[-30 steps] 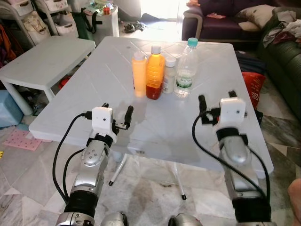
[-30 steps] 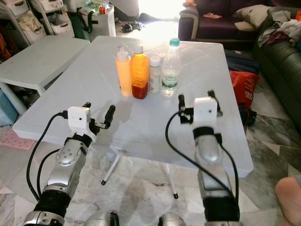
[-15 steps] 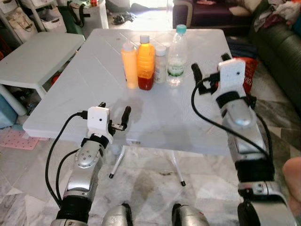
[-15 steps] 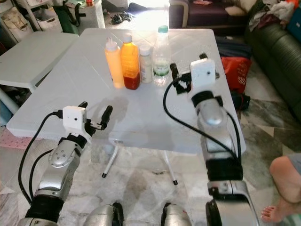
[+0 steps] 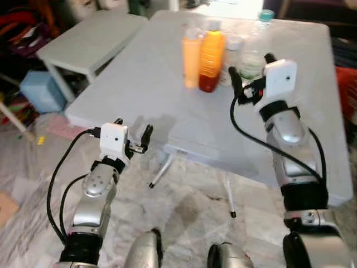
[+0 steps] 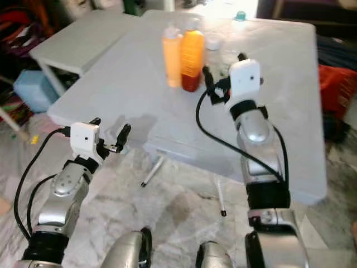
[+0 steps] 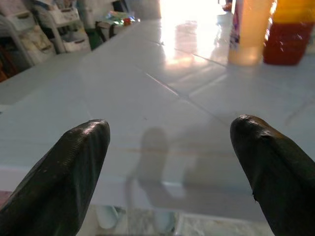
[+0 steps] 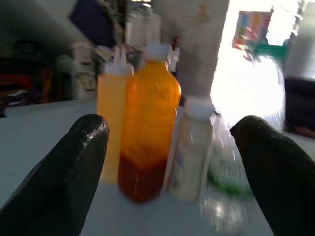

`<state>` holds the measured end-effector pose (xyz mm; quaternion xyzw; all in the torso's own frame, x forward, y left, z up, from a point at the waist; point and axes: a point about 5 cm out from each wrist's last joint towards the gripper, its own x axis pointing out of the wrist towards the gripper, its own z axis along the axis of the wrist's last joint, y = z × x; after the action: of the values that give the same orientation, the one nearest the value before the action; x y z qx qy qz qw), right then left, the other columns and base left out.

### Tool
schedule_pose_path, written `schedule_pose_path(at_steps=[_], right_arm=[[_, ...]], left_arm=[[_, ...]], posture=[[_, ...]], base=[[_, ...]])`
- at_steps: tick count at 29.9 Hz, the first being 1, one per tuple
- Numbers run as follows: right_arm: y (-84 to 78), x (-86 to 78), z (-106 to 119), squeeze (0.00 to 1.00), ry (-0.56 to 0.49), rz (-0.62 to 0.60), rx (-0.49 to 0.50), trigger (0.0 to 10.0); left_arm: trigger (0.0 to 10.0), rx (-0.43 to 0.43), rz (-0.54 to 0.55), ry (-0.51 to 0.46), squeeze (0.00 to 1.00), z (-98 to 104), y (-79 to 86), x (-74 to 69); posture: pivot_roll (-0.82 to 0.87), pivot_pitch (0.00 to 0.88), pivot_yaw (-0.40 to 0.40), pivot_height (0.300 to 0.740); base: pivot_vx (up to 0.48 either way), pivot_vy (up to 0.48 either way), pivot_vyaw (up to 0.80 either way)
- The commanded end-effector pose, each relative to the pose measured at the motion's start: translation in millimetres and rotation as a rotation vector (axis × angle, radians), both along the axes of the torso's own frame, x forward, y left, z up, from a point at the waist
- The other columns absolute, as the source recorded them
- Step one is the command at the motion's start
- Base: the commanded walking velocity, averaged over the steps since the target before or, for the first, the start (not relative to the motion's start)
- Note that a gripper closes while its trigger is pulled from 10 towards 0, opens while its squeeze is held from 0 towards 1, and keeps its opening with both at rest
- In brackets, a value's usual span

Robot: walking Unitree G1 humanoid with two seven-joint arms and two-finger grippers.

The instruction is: Restocking fridge

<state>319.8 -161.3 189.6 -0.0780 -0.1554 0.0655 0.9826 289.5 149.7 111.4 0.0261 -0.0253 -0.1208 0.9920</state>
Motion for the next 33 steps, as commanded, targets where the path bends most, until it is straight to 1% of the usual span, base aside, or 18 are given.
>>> schedule_pose_path(at_steps=[1, 3, 4, 5, 6, 7, 8, 11, 13, 15, 16, 19, 20, 21, 24, 26, 28, 33], right_arm=[[-2.8, -21.4, -11, 0.0, 0.007, -0.077, 0.026, 10.0], [-5.0, -31.2, -18, 0.0, 0.022, -0.115, 0.05, 10.0], [-10.6, -42.9, -26, 0.0, 0.037, -0.19, 0.108, 10.0], [-13.3, -48.1, -29, 0.0, 0.046, -0.219, 0.128, 10.0], [-14.0, -55.5, -30, 0.0, 0.045, -0.228, 0.135, 10.0], [-15.2, -61.9, -31, 0.0, 0.043, -0.231, 0.114, 10.0], [-16.2, -71.9, -33, 0.0, 0.064, -0.216, 0.085, 10.0], [-16.7, -78.2, -32, 0.0, 0.093, -0.186, 0.052, 10.0], [-16.4, -79.4, -30, 0.0, 0.097, -0.17, 0.049, 10.0], [-15.5, -78.0, -28, 0.0, 0.104, -0.152, 0.069, 10.0], [-15.1, -78.1, -28, 0.0, 0.103, -0.151, 0.08, 10.0], [-13.5, -82.0, -32, 0.0, 0.106, -0.185, 0.089, 10.0], [-14.0, -86.6, -36, 0.0, 0.108, -0.225, 0.106, 10.0], [-10.0, -91.0, -40, 0.0, 0.117, -0.223, 0.109, 10.0], [-8.0, -94.2, -43, 0.0, 0.118, -0.217, 0.097, 10.0], [-12.2, -94.4, -46, 0.0, 0.13, -0.258, 0.111, 10.0], [-13.2, -94.1, -47, 0.0, 0.133, -0.266, 0.117, 10.0], [-15.1, -89.7, -39, 0.0, 0.113, -0.26, 0.105, 10.0]], left_arm=[[10.0, -0.011, 0.03, -0.024, 0.0, 6, 5.4, -0.2], [10.0, -0.012, 0.045, -0.034, 0.0, 6, 6.4, -0.6], [10.0, -0.01, 0.072, -0.044, 0.0, 7, 8.0, 0.1], [10.0, -0.012, 0.079, -0.042, 0.0, 6, 8.2, 0.7], [10.0, -0.013, 0.098, -0.038, 0.0, 6, 10.4, 1.3], [10.0, -0.018, 0.108, -0.036, 0.0, 7, 11.9, 2.5], [10.0, -0.026, 0.111, -0.034, 0.0, 9, 13.8, 4.0], [10.0, -0.03, 0.09, -0.023, 0.0, 8, 11.9, 5.8], [10.0, -0.025, 0.08, -0.024, 0.0, 8, 11.3, 6.2], [10.0, -0.017, 0.079, -0.033, 0.0, 8, 11.9, 6.0], [10.0, -0.019, 0.082, -0.035, 0.0, 8, 12.0, 5.8], [10.0, -0.034, 0.113, -0.04, 0.0, 7, 15.7, 3.7], [10.0, -0.033, 0.121, -0.04, 0.0, 5, 17.5, 2.3], [10.0, -0.042, 0.133, -0.047, 0.0, 5, 19.3, 1.3], [10.0, -0.052, 0.15, -0.059, 0.0, 7, 21.4, 1.2], [10.0, -0.071, 0.155, -0.063, 0.0, 7, 22.6, 2.0], [10.0, -0.074, 0.156, -0.062, 0.0, 7, 22.7, 2.3], [10.0, -0.086, 0.106, -0.059, 0.0, 6, 10.5, 4.4]], posture=[[-0.03, 0.086, 0.096, 0.74], [-0.04, 0.073, 0.093, 0.74], [-0.05, 0.068, 0.096, 0.74], [-0.06, 0.065, 0.105, 0.74], [-0.06, 0.065, 0.105, 0.74], [-0.07, 0.064, 0.115, 0.74], [-0.08, 0.065, 0.123, 0.74], [-0.09, 0.065, 0.126, 0.74], [-0.09, 0.06, 0.119, 0.74], [-0.09, 0.055, 0.11, 0.74], [-0.09, 0.039, 0.09, 0.74], [-0.08, 0.019, 0.078, 0.74], [-0.07, 0.001, 0.074, 0.74], [-0.07, 0.0, 0.07, 0.74], [-0.07, 0.0, 0.066, 0.74], [-0.09, 0.0, 0.065, 0.74], [-0.09, 0.0, 0.065, 0.74], [-0.11, 0.0, 0.042, 0.74]], base=[[0.0, 0.0, 0.0], [0.0, 0.0, 0.0], [0.0, 0.0, 0.0], [0.0, 0.0, 0.0], [0.0, 0.0, 0.0], [0.0, 0.0, 0.0], [0.0, 0.0, 0.0], [0.0, 0.0, 0.0], [0.0, 0.0, 0.0], [0.0, 0.0, 0.0], [0.0, 0.0, 0.0], [0.0, 0.0, 0.0], [0.0, 0.0, 0.0], [0.0, 0.0, 0.0], [0.0, 0.0, 0.0], [0.0, 0.0, 0.0], [0.0, 0.0, 0.0], [0.32, 0.0, 0.56]])
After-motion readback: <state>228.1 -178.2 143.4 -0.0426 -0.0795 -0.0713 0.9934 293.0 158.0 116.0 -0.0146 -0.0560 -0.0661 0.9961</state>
